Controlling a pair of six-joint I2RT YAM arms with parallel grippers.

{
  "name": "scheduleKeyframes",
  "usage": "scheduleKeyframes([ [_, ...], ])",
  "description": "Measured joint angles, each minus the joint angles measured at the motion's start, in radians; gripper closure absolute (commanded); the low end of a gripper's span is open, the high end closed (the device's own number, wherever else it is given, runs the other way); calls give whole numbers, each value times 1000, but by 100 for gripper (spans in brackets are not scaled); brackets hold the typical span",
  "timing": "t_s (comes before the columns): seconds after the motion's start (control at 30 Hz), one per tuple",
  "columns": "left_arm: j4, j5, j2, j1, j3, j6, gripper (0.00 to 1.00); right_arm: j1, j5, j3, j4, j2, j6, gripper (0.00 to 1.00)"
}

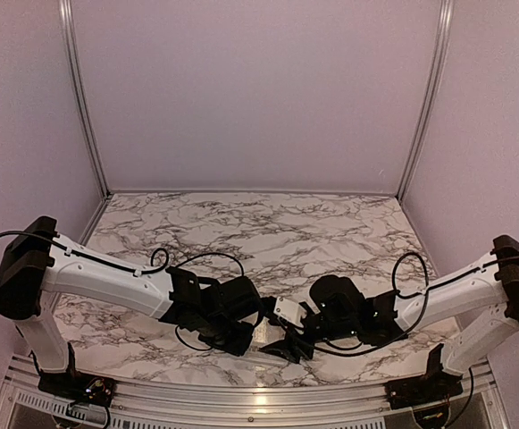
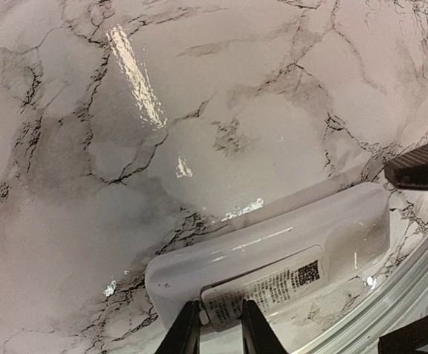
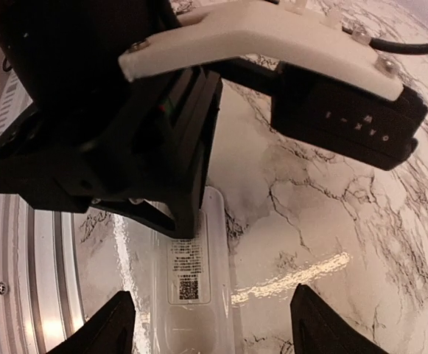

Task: Load the batteries into the remote control
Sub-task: Press the battery cover onto the remote control.

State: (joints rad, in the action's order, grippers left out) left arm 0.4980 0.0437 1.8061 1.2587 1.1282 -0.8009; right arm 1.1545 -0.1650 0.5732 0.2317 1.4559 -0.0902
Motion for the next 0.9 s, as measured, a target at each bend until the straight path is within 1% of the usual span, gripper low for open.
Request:
scheduleKeyframes([
  [0.07, -1, 0, 0, 0, -1, 0, 79, -16, 0, -11, 39, 0, 28, 31],
  [0.13, -2, 0, -1, 0, -2, 1, 80, -40, -12, -41, 95, -1, 63, 37],
  [0.2, -4, 0, -1, 0, -3, 1, 80, -79, -46, -87, 154, -4, 102, 48],
  [0.3, -6, 0, -2, 0, -5, 1, 80, -130, -102, -132, 197, -8, 150, 75],
  [0.33, -7, 0, -2, 0, -6, 1, 80, -137, -118, -133, 200, -6, 154, 80],
  [0.37, -9, 0, -3, 0, -8, 1, 80, -141, -137, -130, 210, 0, 164, 83],
  [0.47, -11, -1, -4, 0, -9, 1, 80, -142, -191, -116, 231, 27, 185, 88],
  [0.9, -11, -1, -4, 0, -10, 1, 80, -79, -227, -50, 264, 158, 253, 90],
])
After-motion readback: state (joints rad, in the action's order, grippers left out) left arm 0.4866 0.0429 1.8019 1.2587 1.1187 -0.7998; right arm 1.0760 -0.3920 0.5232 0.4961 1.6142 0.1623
